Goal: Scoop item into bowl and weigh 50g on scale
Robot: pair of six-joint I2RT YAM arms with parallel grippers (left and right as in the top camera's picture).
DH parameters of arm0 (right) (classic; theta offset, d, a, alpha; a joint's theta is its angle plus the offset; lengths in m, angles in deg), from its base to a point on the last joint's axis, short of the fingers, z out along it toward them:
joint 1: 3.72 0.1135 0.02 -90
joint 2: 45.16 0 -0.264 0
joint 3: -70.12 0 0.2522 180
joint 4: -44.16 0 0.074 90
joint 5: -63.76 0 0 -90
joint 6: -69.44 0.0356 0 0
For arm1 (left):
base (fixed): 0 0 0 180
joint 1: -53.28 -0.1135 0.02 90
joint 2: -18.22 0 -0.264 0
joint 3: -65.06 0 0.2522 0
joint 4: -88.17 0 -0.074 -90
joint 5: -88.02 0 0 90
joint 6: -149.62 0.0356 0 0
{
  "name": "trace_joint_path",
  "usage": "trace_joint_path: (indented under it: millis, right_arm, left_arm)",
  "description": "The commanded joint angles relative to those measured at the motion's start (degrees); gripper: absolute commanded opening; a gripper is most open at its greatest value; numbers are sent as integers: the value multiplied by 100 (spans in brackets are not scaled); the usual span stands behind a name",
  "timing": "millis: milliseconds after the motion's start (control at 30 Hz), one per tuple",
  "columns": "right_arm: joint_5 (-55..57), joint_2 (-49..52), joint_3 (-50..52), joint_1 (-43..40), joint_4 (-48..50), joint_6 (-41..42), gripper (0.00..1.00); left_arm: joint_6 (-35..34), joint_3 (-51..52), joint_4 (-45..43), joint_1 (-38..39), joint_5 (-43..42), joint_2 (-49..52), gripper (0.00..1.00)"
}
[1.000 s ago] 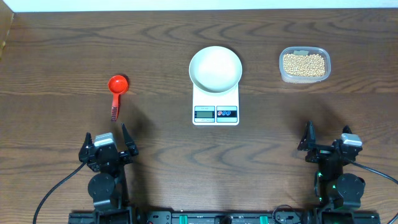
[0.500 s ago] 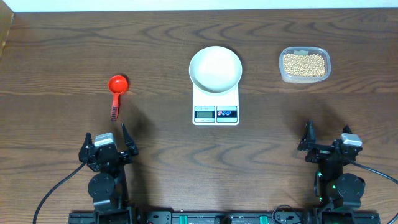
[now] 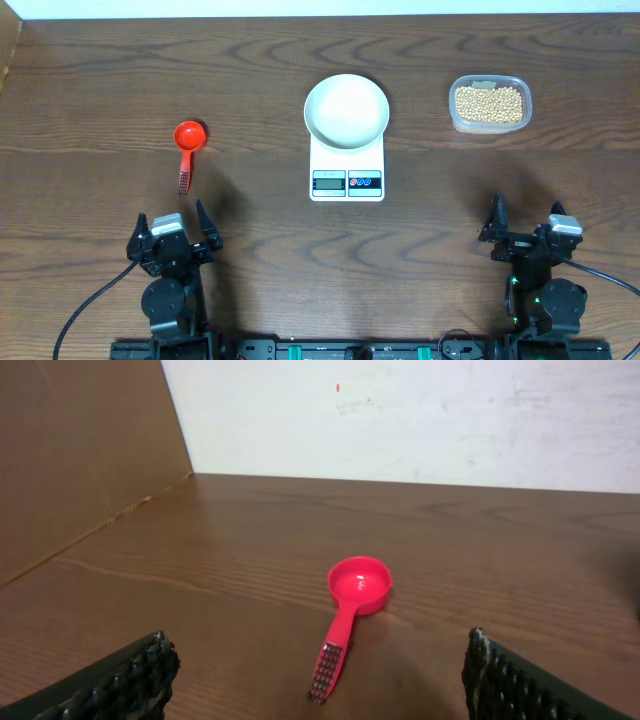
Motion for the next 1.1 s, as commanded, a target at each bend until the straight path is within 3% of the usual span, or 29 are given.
trace_joint_path:
  millis: [0,700,1067]
  right_arm:
    - [-11,-37,7,35,-24,28,99]
    - [-9,-37,7,35,-24,28,99]
    - [-11,-37,7,35,-24,28,99]
  left_arm:
    - [35,173,68,28,-7,-46,93]
    - [35,-219,-236,28,-96,162,93]
    - [37,-898,-238,28,-96,1464,93]
